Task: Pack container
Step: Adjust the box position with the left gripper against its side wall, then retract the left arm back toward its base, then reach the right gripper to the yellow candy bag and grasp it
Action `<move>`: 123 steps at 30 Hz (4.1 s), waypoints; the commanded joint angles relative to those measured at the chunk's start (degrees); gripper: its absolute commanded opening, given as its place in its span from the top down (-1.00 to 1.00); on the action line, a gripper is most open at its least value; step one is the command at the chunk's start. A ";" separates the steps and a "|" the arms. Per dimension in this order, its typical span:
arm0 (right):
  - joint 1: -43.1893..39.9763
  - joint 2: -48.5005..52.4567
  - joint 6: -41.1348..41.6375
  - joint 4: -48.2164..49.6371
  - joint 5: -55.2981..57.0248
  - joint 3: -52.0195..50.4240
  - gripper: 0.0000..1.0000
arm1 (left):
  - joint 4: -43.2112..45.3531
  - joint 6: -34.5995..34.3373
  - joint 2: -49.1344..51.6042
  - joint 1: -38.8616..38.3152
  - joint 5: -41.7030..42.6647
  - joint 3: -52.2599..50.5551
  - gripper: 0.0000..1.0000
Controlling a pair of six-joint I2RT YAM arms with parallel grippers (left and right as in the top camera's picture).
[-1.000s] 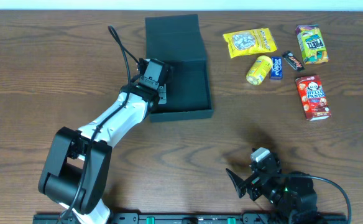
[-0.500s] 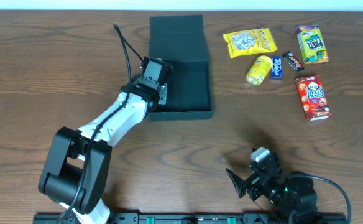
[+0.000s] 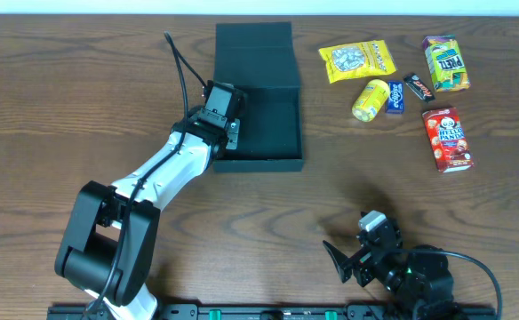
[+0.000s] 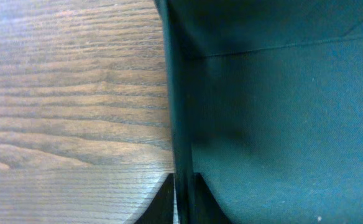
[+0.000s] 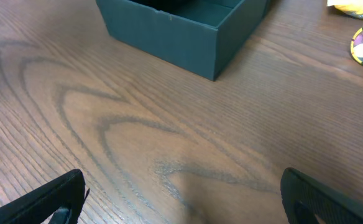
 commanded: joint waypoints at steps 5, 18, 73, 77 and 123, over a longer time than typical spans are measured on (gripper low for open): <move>0.33 -0.31 -0.76 0.11 0.00 -0.20 -0.98 | 2.38 1.44 0.52 0.04 0.04 1.01 -0.54; 0.33 -0.31 -0.74 0.11 0.00 -0.20 -0.99 | -2.54 -3.56 -19.41 0.22 -7.26 5.77 -0.90; 0.28 -0.31 33.73 12.68 -15.17 -0.20 -0.98 | -45.99 -3.65 -47.21 0.20 -13.42 5.77 -0.90; 0.26 -0.31 37.18 25.29 -13.00 -0.20 -0.99 | -45.99 -3.65 -47.21 0.20 -13.42 5.77 -0.90; -16.37 109.85 19.41 26.27 0.87 85.96 -0.98 | -45.99 -3.65 -47.21 0.20 -13.42 5.77 -0.90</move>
